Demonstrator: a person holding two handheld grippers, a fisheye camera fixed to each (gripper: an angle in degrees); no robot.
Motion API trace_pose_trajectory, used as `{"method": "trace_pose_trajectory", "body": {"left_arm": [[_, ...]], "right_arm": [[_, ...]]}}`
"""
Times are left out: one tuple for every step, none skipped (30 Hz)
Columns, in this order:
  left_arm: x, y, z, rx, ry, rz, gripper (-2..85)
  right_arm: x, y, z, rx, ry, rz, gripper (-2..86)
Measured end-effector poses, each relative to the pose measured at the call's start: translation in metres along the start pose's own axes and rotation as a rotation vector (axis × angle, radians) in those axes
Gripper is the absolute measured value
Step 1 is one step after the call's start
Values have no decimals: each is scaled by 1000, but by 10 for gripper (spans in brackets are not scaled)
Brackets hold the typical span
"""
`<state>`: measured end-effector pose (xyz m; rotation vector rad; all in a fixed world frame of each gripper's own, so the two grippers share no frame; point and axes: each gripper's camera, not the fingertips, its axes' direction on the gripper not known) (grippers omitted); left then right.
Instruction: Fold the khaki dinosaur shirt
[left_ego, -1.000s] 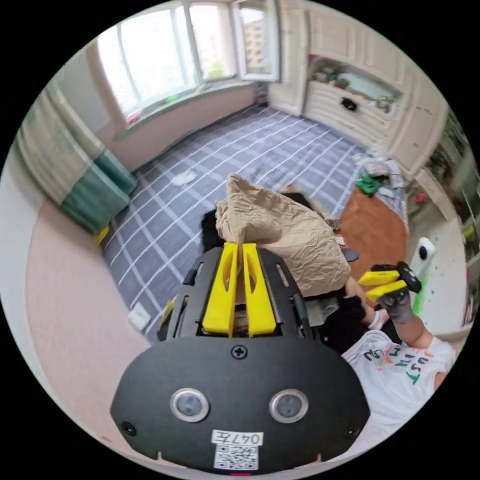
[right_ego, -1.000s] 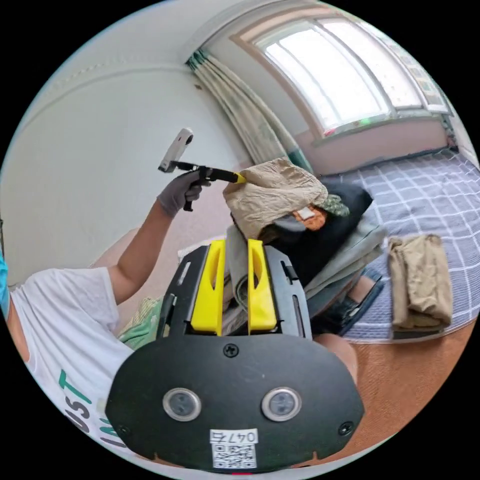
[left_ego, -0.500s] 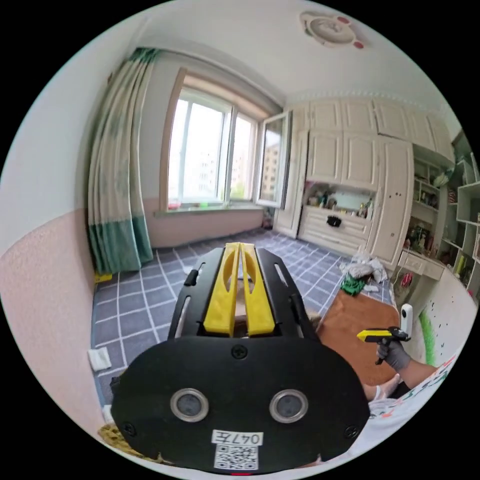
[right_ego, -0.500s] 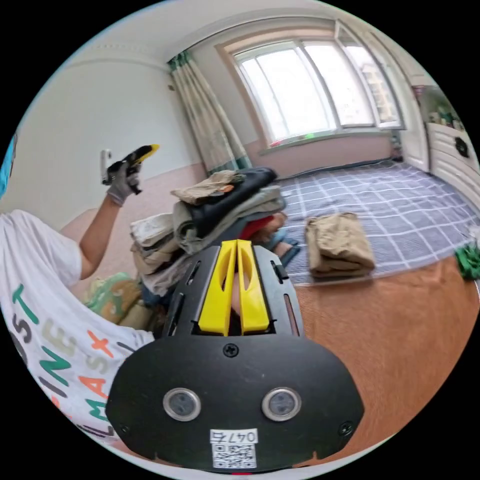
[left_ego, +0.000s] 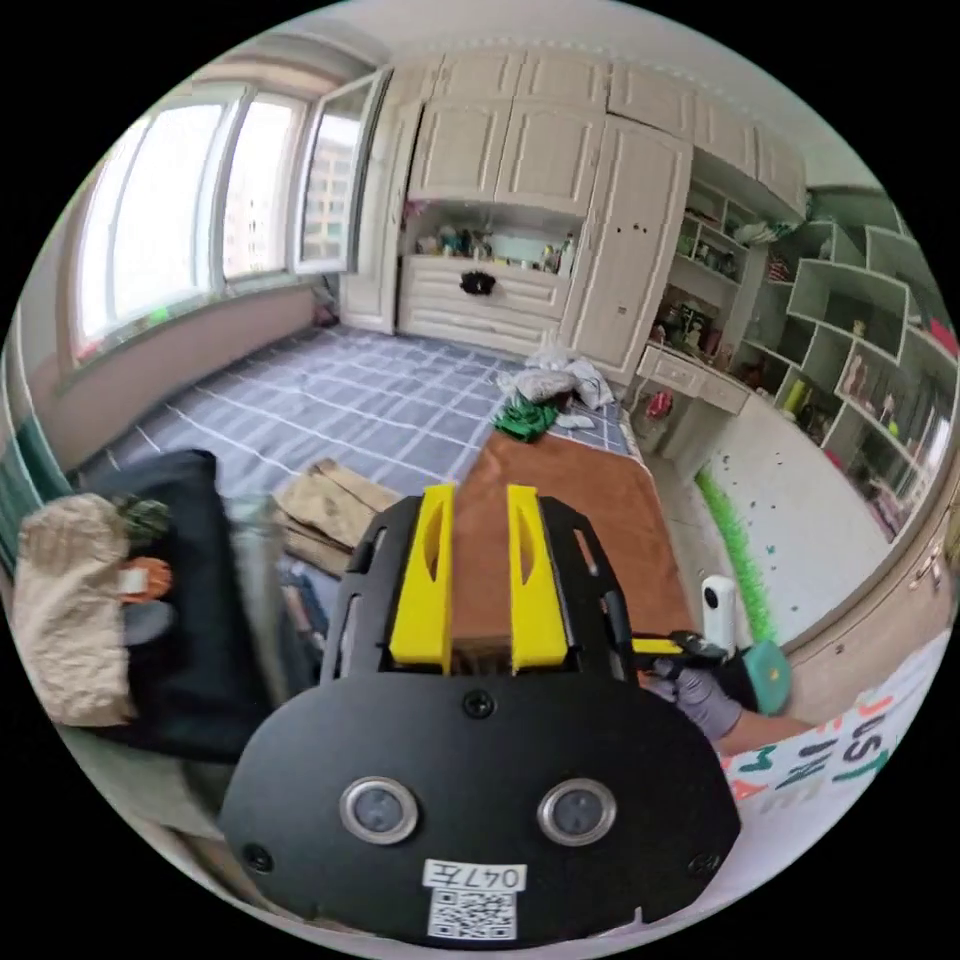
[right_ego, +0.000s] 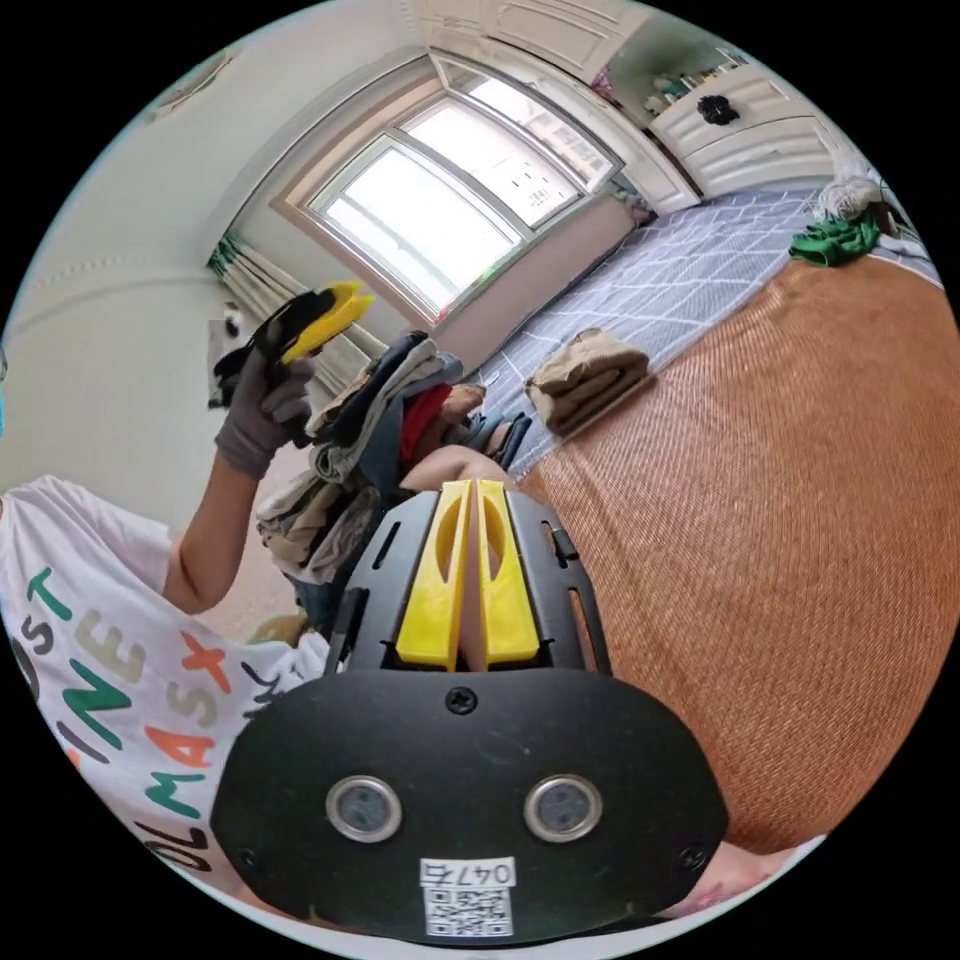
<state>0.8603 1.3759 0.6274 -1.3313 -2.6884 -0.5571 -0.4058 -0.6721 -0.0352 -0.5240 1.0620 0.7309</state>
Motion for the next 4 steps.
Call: {"method": "trace_pose_trajectory", "body": {"left_arm": [[11,-17,60,-100,42,-56,152],[16,-25,90,-146,60,-77,165],[24,-36,148,-226,74,-134,174],[29,-47,195,-272,61,-208,180]], "right_arm": [[4,10,0,-21,16,-5,-11],[6,15,0,-27,28,-6,-11],[11,25,0,-30,50,-2,-11],[18,33,0,-25,65,14,-11]]}}
